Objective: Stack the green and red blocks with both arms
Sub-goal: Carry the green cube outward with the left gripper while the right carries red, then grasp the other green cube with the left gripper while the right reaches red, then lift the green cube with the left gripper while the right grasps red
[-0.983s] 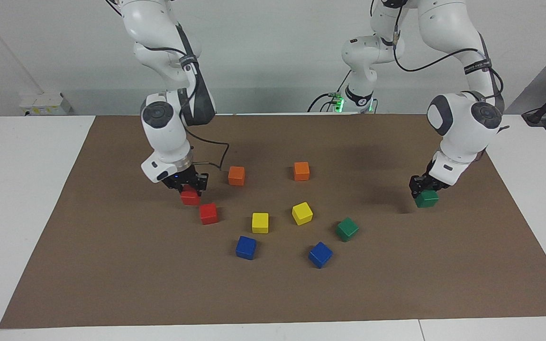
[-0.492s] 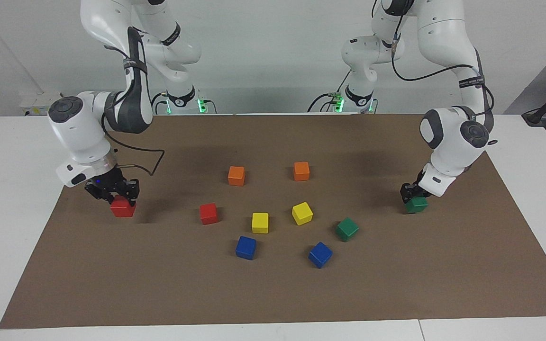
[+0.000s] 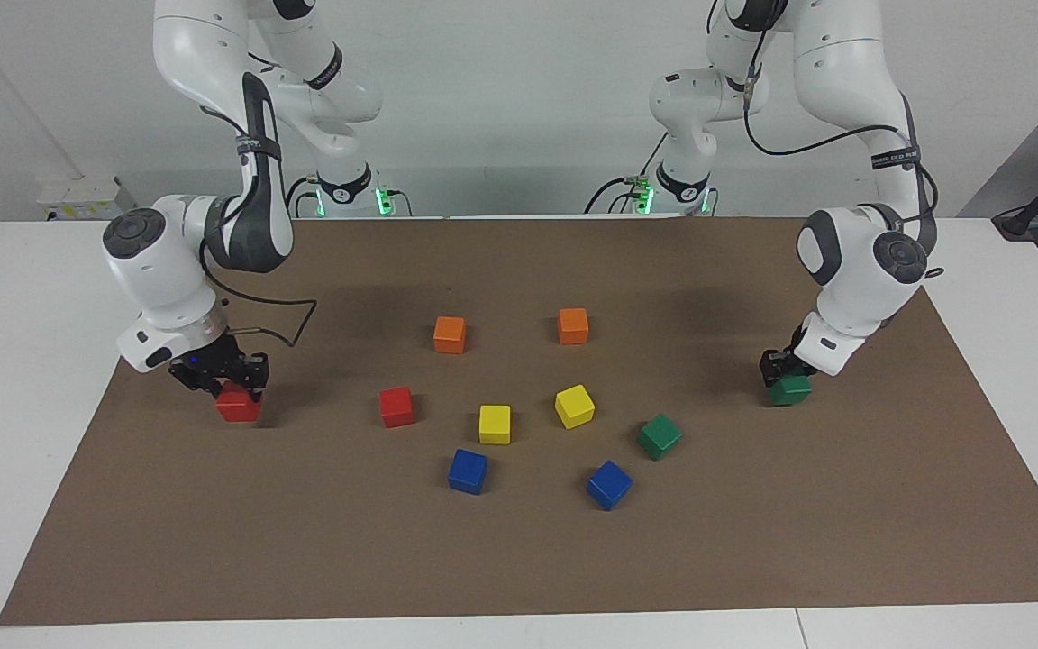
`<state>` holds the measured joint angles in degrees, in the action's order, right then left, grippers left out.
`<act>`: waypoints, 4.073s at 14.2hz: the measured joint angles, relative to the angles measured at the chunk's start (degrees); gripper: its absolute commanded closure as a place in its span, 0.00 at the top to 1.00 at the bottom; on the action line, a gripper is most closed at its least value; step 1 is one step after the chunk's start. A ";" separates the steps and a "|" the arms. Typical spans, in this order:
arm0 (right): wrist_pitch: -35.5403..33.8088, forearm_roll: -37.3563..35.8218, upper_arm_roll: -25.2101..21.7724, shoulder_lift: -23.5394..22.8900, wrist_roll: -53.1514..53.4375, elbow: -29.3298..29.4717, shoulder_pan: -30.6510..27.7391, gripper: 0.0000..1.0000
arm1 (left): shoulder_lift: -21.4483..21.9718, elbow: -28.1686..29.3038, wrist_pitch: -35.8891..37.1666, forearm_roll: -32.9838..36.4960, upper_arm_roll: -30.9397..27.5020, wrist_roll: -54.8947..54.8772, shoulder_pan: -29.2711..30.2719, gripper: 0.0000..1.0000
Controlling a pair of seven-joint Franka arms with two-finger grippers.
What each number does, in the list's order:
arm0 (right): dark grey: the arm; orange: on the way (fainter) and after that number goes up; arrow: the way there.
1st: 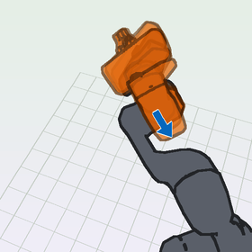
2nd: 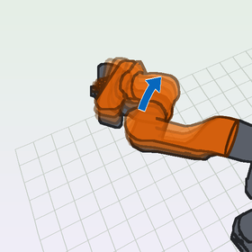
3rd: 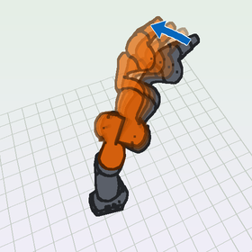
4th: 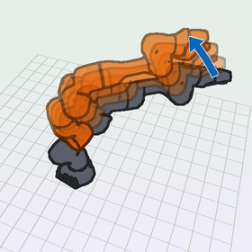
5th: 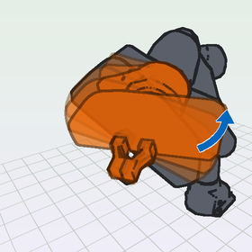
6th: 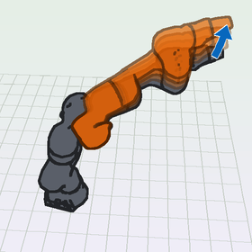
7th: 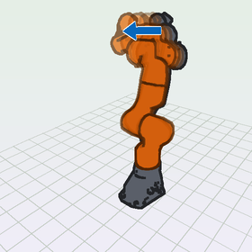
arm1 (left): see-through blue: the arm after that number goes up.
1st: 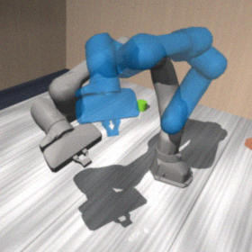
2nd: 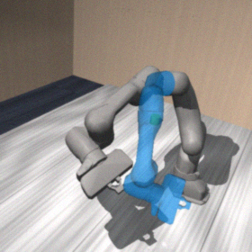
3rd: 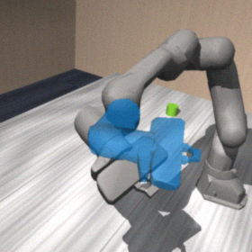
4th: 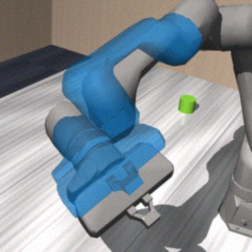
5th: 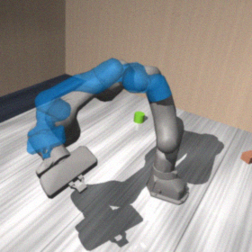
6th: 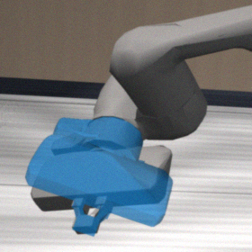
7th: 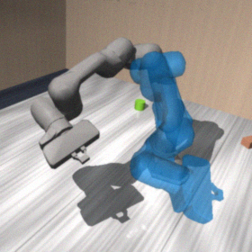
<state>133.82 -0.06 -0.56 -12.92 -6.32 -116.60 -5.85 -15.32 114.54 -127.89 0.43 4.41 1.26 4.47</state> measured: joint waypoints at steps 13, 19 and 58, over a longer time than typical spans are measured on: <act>0.00 0.00 0.18 0.01 -0.65 -2.68 0.25 0.00 | 0.37 -4.29 2.89 -0.17 0.35 0.32 -0.29 1.00; 0.04 0.00 0.18 -0.28 -0.66 -3.01 0.25 0.00 | 0.32 -13.95 10.55 -1.87 0.95 21.86 -8.55 1.00; -13.11 -3.12 1.07 -13.01 16.30 26.05 20.72 1.00 | -15.83 -21.90 -0.75 2.85 0.37 44.97 -20.71 0.84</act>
<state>120.71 -3.17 0.51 -25.93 9.98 -90.55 14.86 -31.15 92.64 -128.64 3.28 4.78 46.23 -16.24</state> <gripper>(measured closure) 0.000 0.189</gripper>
